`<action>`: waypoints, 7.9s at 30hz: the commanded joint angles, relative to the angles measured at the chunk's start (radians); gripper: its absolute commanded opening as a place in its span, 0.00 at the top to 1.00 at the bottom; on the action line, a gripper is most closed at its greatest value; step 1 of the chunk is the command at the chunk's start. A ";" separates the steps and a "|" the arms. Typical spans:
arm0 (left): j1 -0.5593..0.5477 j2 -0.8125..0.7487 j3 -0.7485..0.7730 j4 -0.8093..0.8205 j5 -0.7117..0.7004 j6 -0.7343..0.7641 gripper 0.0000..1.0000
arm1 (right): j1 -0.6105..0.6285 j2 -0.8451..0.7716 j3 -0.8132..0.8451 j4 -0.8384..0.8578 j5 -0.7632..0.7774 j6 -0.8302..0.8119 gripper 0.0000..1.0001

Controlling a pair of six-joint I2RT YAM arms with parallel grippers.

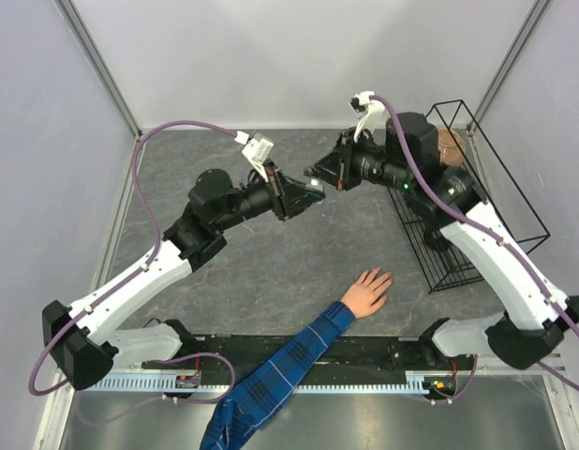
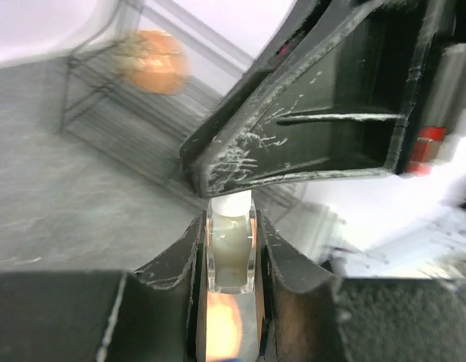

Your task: Paint the nails

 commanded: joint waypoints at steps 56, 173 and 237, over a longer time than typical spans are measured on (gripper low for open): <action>-0.139 0.050 0.252 -0.095 -0.198 0.267 0.98 | 0.064 0.114 0.277 -0.135 0.213 0.031 1.00; -0.222 0.076 0.332 -0.164 -0.429 0.488 0.98 | 0.056 0.048 0.269 -0.176 0.208 0.021 0.57; 0.074 -0.021 0.242 0.125 0.771 -0.111 0.98 | 0.038 -0.134 0.016 0.175 -0.529 -0.150 1.00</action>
